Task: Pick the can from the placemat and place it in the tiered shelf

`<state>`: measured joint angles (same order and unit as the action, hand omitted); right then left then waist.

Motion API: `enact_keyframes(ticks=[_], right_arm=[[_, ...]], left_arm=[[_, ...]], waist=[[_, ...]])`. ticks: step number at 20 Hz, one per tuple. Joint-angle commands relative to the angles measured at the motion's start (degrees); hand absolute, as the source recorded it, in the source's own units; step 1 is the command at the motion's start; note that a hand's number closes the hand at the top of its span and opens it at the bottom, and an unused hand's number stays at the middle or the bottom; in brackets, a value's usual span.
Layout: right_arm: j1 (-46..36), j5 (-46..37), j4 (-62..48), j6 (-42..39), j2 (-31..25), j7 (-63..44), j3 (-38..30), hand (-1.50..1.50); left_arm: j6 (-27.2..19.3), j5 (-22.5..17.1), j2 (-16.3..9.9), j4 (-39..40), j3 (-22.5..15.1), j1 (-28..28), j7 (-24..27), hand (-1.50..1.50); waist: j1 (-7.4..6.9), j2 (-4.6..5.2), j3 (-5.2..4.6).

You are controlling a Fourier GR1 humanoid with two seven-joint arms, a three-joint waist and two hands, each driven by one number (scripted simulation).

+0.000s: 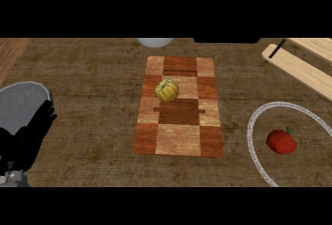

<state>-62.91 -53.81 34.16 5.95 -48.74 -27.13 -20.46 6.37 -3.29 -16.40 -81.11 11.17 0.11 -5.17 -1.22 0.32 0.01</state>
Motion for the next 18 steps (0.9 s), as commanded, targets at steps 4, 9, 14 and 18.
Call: enact_keyframes(ticks=[4, 9, 14, 18], right_arm=[[-4.1, 4.7, -0.5, 3.5, 2.8, -0.6, -3.8, -1.5], [-3.5, 12.5, -0.6, 1.4, -0.6, 1.9, -10.9, -1.5], [-0.1, 19.2, 6.7, -1.1, -3.2, 4.4, -15.5, -1.5], [1.3, 22.0, 15.9, -3.8, -3.5, -1.5, -16.0, -1.5]], left_arm=[[-0.1, -0.5, -0.2, 2.1, 1.2, -3.2, -0.8, 0.0], [0.8, -0.9, -1.4, -2.6, 1.3, -0.5, -3.7, 0.0], [-1.1, 0.3, 1.0, -2.7, 0.4, 0.4, -2.3, 0.0], [-1.5, 0.7, 1.2, 1.3, 1.5, -0.3, -0.1, 0.0]], waist=[[0.34, -0.05, -0.03], [0.55, -0.34, 0.03], [1.87, -0.73, 0.0], [2.28, -0.79, -0.09]])
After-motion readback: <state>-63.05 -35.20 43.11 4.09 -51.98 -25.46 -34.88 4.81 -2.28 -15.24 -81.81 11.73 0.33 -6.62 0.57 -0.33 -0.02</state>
